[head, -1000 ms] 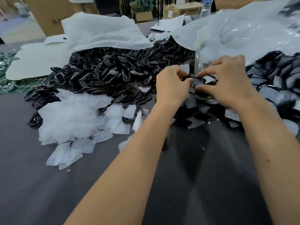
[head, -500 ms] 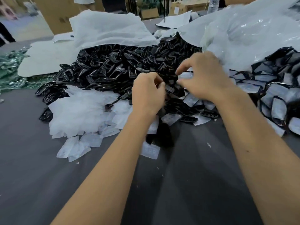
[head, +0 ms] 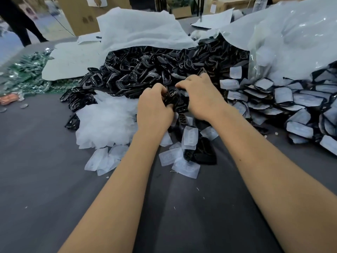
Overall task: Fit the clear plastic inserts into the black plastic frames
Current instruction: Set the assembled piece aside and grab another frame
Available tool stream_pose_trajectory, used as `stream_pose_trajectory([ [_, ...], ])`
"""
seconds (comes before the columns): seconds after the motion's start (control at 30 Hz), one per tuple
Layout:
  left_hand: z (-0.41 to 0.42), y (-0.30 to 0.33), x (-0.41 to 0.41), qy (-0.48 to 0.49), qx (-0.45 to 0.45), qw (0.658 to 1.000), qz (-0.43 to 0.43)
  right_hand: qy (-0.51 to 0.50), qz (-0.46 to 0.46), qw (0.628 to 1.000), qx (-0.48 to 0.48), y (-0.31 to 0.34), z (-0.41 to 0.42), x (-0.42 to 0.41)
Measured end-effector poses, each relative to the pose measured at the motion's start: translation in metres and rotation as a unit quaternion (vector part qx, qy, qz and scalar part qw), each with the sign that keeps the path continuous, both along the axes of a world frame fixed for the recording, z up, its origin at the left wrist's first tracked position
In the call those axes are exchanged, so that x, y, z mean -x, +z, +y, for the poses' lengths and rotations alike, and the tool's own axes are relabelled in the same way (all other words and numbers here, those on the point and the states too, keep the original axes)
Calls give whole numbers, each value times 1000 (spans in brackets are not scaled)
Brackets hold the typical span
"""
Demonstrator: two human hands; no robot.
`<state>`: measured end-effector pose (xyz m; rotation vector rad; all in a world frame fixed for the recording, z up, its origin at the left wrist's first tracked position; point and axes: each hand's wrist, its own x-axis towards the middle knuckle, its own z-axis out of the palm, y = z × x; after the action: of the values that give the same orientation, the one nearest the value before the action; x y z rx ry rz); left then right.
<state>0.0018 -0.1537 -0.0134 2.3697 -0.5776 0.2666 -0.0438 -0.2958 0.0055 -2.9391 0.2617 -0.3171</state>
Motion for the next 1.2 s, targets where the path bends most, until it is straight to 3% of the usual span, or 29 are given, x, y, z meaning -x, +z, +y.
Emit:
stream_pose_trajectory([
  [0.33,24,-4,-5,-3,59,998,8,-50,-137,982,-123,-12,5,-2],
  [0.5,26,-5,-6,2,81,996,-31,-11,-300,940,-162,-10,11,-4],
  [0.6,26,-6,-7,11,81,995,-65,18,-349,916,-199,-10,21,-4],
  [0.73,26,-5,-5,15,111,991,-78,31,-359,895,-262,-11,29,-5],
  [0.83,25,0,0,20,210,974,-87,37,-372,870,-322,-11,32,-6],
  [0.93,27,2,-1,16,298,954,-39,36,-348,841,-413,-14,34,-7],
  [1.07,28,3,0,3,258,966,-27,43,-303,784,-540,-21,36,-7],
  [1.2,32,3,-2,14,264,964,19,66,-274,779,-560,-27,33,-6],
])
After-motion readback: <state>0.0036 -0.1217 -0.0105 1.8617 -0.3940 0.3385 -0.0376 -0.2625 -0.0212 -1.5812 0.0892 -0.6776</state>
